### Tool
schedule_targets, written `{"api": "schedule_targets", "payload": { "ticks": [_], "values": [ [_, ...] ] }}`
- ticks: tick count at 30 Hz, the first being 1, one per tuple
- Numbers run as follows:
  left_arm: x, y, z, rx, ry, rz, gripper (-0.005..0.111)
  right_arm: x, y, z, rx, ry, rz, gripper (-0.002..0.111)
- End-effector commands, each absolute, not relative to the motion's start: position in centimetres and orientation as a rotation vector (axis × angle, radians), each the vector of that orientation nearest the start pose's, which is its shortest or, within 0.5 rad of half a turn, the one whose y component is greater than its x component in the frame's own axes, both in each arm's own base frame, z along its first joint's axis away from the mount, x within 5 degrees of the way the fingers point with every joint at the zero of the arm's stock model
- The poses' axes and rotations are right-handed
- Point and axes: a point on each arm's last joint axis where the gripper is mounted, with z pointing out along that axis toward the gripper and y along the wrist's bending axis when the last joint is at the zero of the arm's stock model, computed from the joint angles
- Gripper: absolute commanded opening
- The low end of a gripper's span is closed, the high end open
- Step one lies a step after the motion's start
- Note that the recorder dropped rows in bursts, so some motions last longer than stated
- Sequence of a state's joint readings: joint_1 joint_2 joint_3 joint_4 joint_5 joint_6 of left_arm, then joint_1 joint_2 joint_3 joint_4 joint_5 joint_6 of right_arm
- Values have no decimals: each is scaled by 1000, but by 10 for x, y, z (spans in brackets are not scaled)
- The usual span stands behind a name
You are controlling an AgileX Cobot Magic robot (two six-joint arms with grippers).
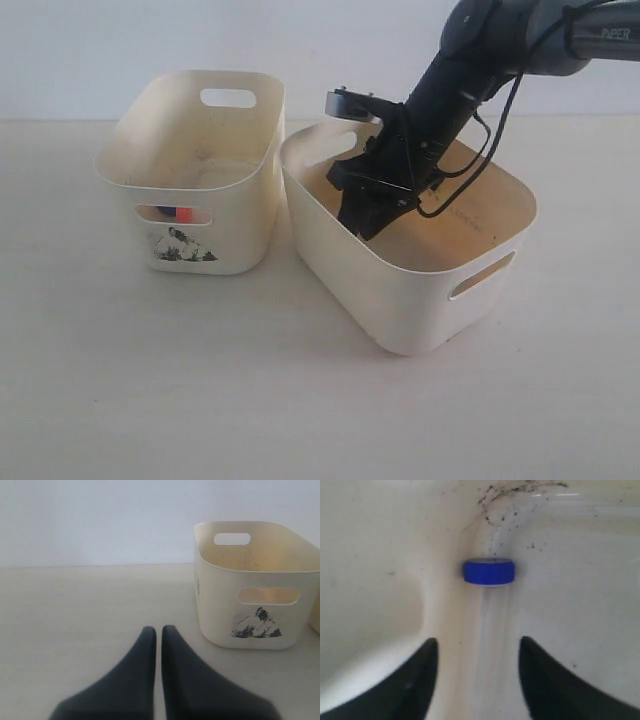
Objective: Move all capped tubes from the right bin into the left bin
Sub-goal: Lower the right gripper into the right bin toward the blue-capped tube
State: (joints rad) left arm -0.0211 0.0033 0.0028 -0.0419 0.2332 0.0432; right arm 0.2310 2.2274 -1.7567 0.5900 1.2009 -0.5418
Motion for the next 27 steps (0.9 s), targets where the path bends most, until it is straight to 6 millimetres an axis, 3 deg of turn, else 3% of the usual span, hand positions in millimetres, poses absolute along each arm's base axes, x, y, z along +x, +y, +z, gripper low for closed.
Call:
{"api": "schedule_targets", "payload": {
  "ticks": [1,17,23,27],
  "values": [
    [55,-2,192,20,1715,-26,4,426,147,172,-754,2863,804,83],
    [55,-2,192,20,1715,-26,4,423,145,172,-785,2891,802,86],
    [55,-2,192,20,1715,-26,4,424,149,172,-788,2860,863,75],
    [55,-2,192,20,1715,-26,4,425,149,158,-775,2895,876,65]
  ]
}}
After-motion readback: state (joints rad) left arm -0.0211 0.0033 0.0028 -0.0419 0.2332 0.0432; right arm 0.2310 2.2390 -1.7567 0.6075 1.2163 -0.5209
